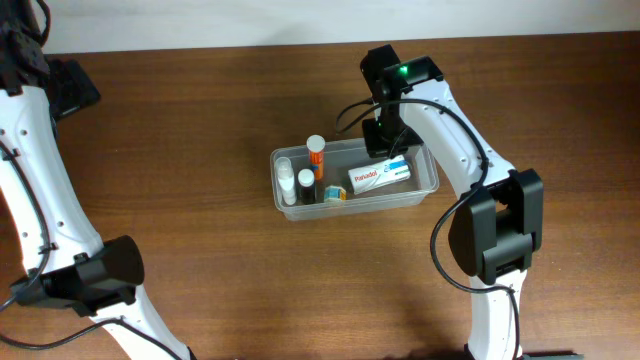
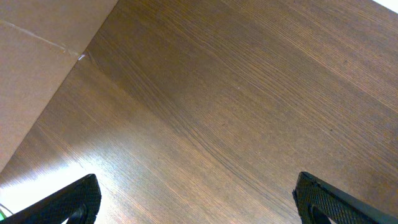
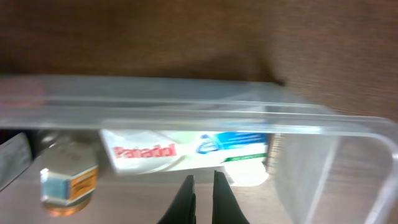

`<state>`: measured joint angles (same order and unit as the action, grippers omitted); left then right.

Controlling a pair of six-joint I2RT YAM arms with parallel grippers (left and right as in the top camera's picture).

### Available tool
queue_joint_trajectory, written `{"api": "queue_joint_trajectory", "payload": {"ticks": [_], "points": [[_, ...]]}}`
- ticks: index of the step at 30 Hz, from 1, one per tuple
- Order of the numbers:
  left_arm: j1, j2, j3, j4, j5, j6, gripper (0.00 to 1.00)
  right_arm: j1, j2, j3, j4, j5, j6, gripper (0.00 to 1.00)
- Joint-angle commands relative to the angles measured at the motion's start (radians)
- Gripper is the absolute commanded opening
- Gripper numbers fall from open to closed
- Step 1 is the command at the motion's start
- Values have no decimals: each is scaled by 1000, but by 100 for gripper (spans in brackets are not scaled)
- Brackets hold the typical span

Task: Pack container
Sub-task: 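Press the box flat in the container and open the right gripper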

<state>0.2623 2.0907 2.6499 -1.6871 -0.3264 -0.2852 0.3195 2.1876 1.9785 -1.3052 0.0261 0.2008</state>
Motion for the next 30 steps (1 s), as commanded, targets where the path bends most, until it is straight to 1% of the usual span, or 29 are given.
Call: {"api": "queue_joint_trajectory", "payload": {"ticks": [1, 8, 17, 30], "points": [[3, 5, 3, 0, -10, -10, 100, 0, -32, 9, 1, -82, -56, 4], [3, 5, 3, 0, -10, -10, 100, 0, -25, -95, 39, -82, -66, 4], [3, 5, 3, 0, -10, -10, 100, 0, -25, -257, 179, -82, -66, 4], [3, 5, 3, 0, -10, -10, 100, 0, -25, -263, 222, -82, -66, 4]]}}
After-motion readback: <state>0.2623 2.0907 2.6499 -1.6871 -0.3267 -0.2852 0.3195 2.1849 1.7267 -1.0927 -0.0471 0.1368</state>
